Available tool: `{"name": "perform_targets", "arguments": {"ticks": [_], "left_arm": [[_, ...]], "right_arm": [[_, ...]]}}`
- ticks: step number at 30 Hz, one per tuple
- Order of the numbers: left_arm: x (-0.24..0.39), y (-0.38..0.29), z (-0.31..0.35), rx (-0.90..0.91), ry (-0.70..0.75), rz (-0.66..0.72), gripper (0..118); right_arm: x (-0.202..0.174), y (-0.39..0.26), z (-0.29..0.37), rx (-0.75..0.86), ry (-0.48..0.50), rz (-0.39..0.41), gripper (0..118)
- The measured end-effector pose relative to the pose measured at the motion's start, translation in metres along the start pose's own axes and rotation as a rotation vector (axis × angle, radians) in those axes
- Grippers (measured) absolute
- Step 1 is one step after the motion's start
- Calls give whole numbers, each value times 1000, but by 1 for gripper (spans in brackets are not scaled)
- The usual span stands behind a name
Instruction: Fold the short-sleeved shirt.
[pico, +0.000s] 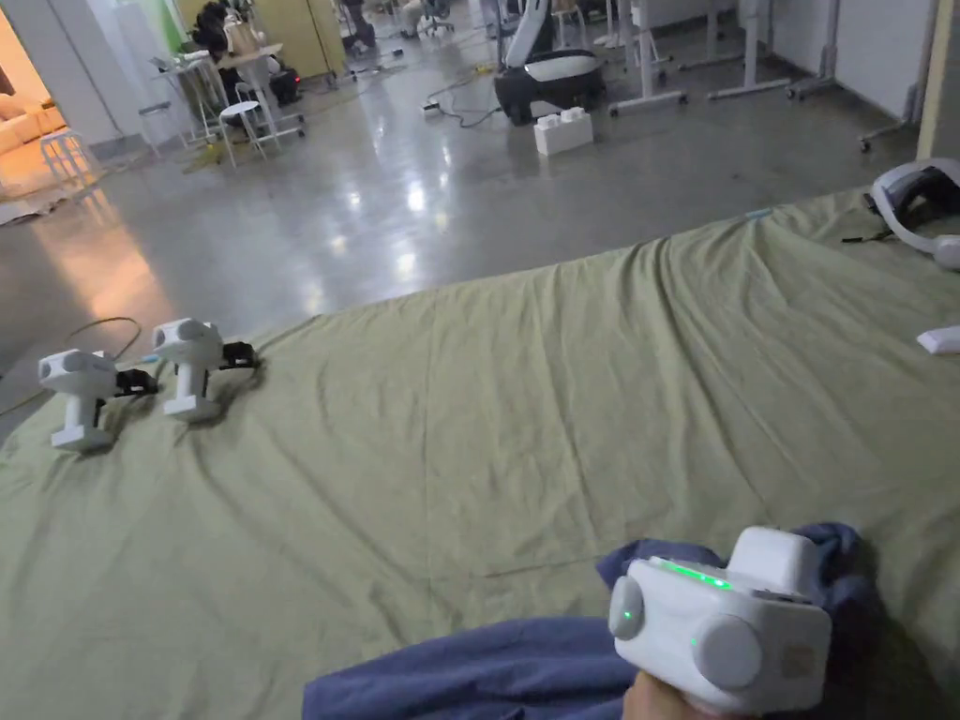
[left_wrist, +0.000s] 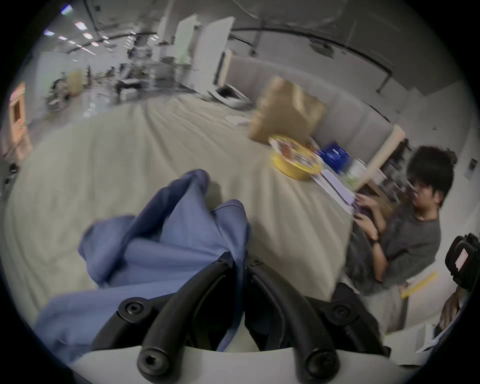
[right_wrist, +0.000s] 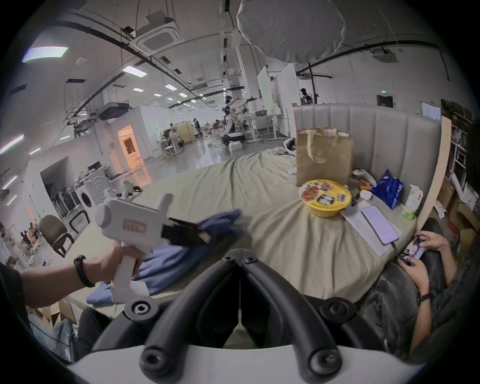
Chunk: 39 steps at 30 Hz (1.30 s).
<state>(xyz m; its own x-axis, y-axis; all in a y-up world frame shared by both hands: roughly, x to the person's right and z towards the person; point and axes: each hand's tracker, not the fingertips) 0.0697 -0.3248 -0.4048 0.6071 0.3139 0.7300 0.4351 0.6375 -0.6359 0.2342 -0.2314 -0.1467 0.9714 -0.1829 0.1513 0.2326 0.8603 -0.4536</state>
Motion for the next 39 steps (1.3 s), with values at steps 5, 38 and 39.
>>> {"name": "perform_targets", "arguments": {"ticks": [5, 38, 39], "left_arm": [[49, -40, -25, -67, -43, -141, 10], [67, -176, 433, 901, 968, 67, 1], [64, -179, 434, 900, 971, 77, 1]], "right_arm": [[2, -9, -2, -32, -13, -3, 2], [-93, 67, 23, 347, 192, 239, 2], [-93, 66, 25, 356, 190, 236, 2]]}}
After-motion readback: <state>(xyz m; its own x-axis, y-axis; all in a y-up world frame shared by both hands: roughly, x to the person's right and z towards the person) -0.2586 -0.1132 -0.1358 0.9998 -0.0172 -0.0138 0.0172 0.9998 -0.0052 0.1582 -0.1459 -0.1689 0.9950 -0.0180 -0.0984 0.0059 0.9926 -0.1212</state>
